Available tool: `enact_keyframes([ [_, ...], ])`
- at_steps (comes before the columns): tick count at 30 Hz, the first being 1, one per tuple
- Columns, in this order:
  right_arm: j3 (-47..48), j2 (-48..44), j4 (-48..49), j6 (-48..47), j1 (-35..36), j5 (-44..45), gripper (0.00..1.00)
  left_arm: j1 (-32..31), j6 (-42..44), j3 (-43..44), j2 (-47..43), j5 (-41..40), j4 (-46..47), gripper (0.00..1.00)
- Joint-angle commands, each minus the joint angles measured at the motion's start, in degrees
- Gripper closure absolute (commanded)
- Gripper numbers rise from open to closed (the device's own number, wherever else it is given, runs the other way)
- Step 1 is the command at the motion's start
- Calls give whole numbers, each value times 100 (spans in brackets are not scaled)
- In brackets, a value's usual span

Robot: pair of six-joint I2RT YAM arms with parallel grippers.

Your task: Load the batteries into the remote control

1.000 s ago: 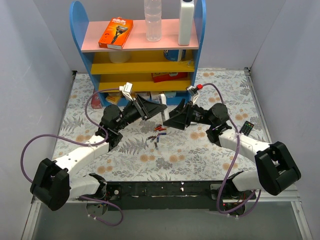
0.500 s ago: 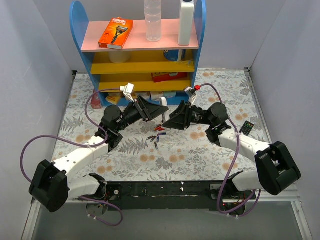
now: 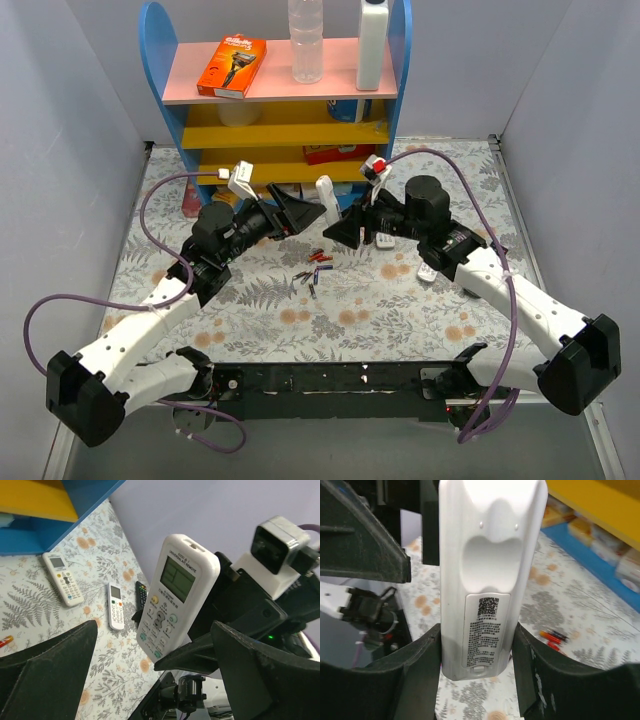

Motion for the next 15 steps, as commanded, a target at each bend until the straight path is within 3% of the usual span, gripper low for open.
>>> enact_keyframes([
  [1,536,11,-1399,-1178,312,1485,99,-8,9,134,84,-126,-289,2],
  [11,1019,336,-1998,-1539,1077,2698,99,-26,167,397,559,-319,-113,2],
  [15,1152,441,-2042,-1601,1262,2910,99,-43,132,406,726,-460,-121,11],
])
